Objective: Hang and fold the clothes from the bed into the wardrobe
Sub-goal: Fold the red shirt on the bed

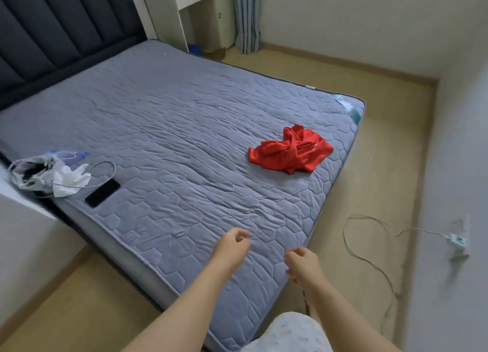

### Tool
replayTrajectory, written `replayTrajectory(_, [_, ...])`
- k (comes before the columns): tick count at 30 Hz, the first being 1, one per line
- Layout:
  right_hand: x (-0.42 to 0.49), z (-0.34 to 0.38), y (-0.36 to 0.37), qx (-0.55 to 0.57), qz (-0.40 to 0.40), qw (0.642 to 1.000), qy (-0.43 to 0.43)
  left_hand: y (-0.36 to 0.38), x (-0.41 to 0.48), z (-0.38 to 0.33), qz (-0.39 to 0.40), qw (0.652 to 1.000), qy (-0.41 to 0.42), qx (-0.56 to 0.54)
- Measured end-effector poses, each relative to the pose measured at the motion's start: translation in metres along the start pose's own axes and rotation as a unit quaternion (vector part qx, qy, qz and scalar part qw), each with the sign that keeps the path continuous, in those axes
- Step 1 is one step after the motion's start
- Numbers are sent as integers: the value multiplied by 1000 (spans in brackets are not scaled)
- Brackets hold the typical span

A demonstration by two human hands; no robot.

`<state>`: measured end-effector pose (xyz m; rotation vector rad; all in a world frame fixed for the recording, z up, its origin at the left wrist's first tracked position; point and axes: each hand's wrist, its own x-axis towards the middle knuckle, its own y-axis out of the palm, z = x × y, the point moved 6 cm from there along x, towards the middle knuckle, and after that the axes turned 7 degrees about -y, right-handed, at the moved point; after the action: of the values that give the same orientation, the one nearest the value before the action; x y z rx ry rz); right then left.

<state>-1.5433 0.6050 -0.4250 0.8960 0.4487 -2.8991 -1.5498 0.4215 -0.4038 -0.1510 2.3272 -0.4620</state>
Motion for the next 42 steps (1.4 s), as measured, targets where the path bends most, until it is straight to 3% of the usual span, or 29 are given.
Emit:
replayTrajectory(6, [123, 36, -39, -83, 81, 993, -9, 48, 80, -28, -68, 987, -107, -101])
replayTrajectory(16, [231, 71, -70, -212, 163, 963, 26, 98, 144, -49, -89, 953, -231, -174])
replayTrajectory(25, [322, 90, -71, -233, 190, 953, 45, 95, 223, -90, -98, 948, -246, -174])
replayTrajectory(31, [401, 85, -103, -253, 190, 946, 75, 135, 283, -117, -92, 936, -281, -191])
replayTrajectory(37, [500, 90, -146, -321, 221, 917, 89, 206, 344, -156, -70, 897, -349, -263])
replayTrajectory(42, [586, 82, -164, -326, 209, 917, 94, 258, 405, -180, -61, 854, -404, -321])
